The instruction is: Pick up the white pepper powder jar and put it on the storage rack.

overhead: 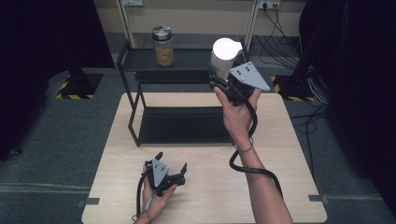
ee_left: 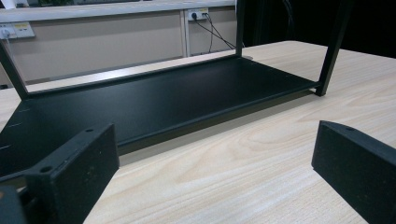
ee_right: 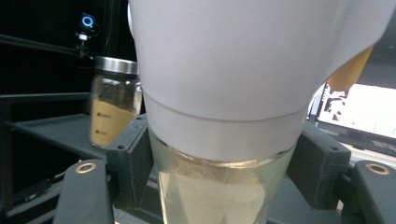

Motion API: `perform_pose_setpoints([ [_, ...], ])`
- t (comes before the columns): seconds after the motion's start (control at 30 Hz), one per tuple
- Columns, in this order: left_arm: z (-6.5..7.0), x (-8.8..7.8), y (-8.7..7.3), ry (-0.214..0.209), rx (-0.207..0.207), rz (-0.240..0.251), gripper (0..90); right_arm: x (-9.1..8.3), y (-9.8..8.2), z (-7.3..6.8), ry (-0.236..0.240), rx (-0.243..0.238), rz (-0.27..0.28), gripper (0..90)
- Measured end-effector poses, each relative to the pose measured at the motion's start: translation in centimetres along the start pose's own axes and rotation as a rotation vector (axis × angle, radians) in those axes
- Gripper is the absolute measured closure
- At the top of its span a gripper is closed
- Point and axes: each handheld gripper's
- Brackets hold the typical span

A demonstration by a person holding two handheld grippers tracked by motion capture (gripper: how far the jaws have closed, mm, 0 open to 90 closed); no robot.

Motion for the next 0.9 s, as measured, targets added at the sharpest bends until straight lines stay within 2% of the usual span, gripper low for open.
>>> perform_pose_setpoints([
  [0.2, -0.1, 0.0, 0.0, -0.001, -0.002, -0.002, 0.0, 1.1, 0.9, 0.4, -0.022, 0.003, -0.017, 31.0],
  [0.53, -0.1, 0.0, 0.0, -0.001, -0.004, 0.000, 0.0, 3.6, 2.2, 1.0, -0.030, 0.011, -0.062, 31.0],
  [0.8, -0.1, 0.0, 0.0, -0.002, -0.007, -0.001, 0.0, 6.4, 3.6, 1.0, -0.038, 0.009, -0.135, 31.0],
  [0.9, -0.1, 0.0, 0.0, -0.002, -0.008, -0.002, 0.0, 7.2, 3.8, 1.2, -0.046, 0.022, -0.166, 31.0],
])
Point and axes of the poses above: each handheld gripper's, and its own axes: x roughly forward along the jaws, y roughly out of its top, z roughly to its right, and after that the axes turned 7 degrees about x, right-handed
